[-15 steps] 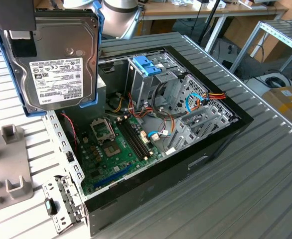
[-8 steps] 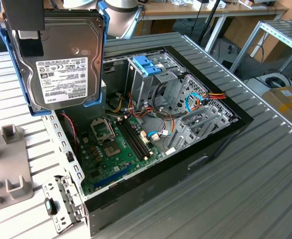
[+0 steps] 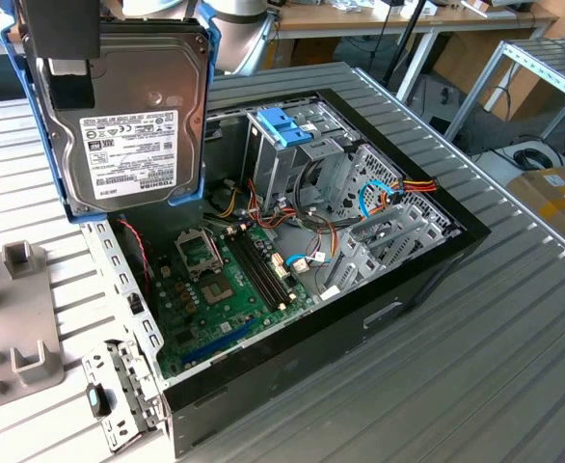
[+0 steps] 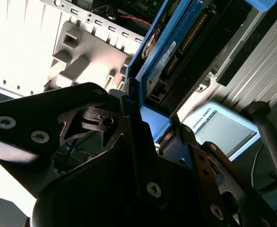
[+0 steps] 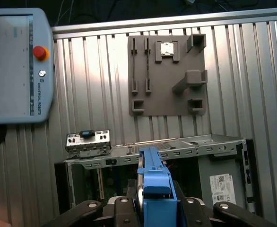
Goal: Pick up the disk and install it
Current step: 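Pick up the disk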
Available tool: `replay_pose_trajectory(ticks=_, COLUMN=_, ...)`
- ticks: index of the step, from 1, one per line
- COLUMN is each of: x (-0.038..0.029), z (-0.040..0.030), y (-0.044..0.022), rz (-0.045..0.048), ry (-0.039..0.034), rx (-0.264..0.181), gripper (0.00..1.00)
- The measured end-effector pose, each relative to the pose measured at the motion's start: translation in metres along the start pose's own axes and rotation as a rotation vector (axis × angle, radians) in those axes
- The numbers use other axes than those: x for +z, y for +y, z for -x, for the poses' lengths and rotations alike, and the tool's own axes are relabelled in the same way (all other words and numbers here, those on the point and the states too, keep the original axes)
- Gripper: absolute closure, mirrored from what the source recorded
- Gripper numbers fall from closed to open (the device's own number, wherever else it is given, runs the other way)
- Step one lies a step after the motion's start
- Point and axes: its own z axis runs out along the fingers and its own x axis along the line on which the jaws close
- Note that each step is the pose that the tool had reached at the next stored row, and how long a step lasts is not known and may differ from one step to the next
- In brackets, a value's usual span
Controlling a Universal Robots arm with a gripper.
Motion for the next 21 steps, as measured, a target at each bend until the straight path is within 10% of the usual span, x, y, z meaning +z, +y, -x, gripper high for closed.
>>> replay_pose_trajectory(ticks=21, x=0.0006, z=0.0015, y=-0.0152, rz=-0.0002, ry=0.0013, rx=0.0, gripper=0.63)
